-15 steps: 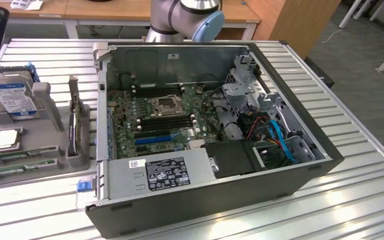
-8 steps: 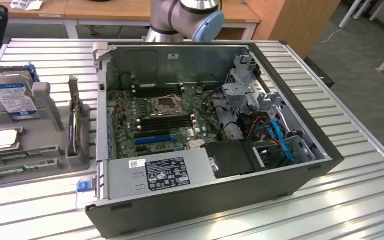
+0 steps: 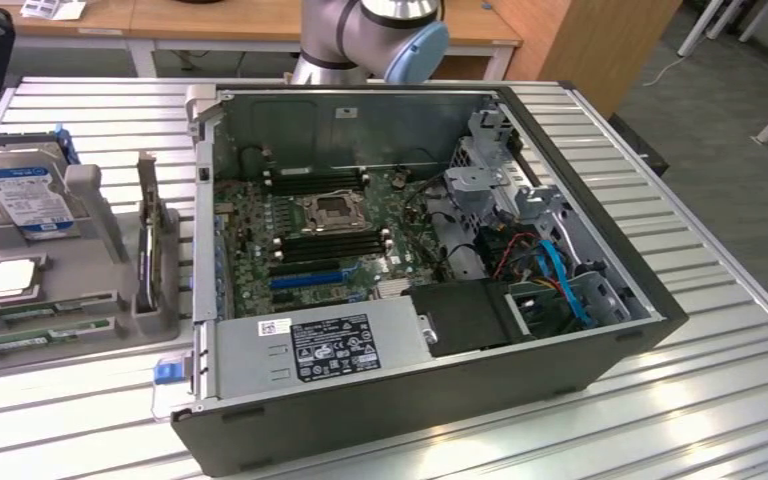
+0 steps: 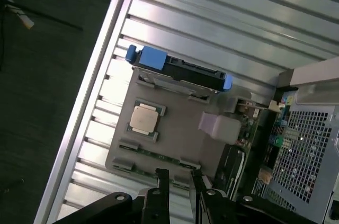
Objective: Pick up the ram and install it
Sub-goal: 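Pick up the ram and move it above insertion slot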
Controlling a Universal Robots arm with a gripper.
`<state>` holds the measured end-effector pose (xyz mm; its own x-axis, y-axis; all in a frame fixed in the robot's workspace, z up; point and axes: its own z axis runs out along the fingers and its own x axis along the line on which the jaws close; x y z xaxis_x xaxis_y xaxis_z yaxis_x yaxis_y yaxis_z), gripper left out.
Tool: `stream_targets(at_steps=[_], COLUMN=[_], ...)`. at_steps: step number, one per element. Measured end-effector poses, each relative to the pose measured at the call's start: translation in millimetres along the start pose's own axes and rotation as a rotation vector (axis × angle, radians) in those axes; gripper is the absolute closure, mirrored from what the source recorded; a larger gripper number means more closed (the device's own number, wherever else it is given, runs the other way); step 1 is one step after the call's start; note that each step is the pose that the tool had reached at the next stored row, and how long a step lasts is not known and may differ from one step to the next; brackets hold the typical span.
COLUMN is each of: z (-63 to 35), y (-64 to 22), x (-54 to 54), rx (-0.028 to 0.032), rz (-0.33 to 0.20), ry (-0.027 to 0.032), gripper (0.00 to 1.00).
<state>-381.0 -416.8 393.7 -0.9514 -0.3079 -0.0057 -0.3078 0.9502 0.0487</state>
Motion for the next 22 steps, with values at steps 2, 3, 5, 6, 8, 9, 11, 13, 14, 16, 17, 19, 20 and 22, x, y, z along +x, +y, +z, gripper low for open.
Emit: stream_targets(at_steps=[2, 3, 5, 6, 8, 9, 11, 13, 14, 16, 17, 19, 20, 22], z=[0.0, 0.0, 0.0, 0.0, 0.0, 0.0, 0.0, 0.0, 0.0, 0.0, 0.0, 0.0, 0.0, 0.0], y=[0.0, 0.0, 0.0, 0.0, 0.0, 0.0, 0.0, 0.0, 0.0, 0.0, 0.0, 0.0, 0.0, 0.0], x=[0.0, 0.0, 0.0, 0.0, 0.0, 0.0, 0.0, 0.0, 0.0, 0.0, 0.0, 0.0, 0.0, 0.0], rx=[-0.0009, -0.0012, -0.002, -0.0023, -0.003, -0.0033, -0.0038, -0.0041, -0.0043, -0.0047, -0.0048, -0.0051, -0.0052, -0.0055], rz=[-0.034, -0.051, -0.084, -0.101, -0.134, -0.153, -0.186, -0.22, -0.237, -0.27, -0.287, -0.322, -0.339, -0.373], ry=[0.0037, 0.0054, 0.0087, 0.0104, 0.0136, 0.0152, 0.018, 0.0209, 0.0222, 0.0251, 0.0264, 0.0294, 0.0307, 0.0333], gripper=[0.71, 0.71, 0.71, 0.71, 0.71, 0.71, 0.71, 0.71, 0.71, 0.71, 0.71, 0.71, 0.71, 0.71])
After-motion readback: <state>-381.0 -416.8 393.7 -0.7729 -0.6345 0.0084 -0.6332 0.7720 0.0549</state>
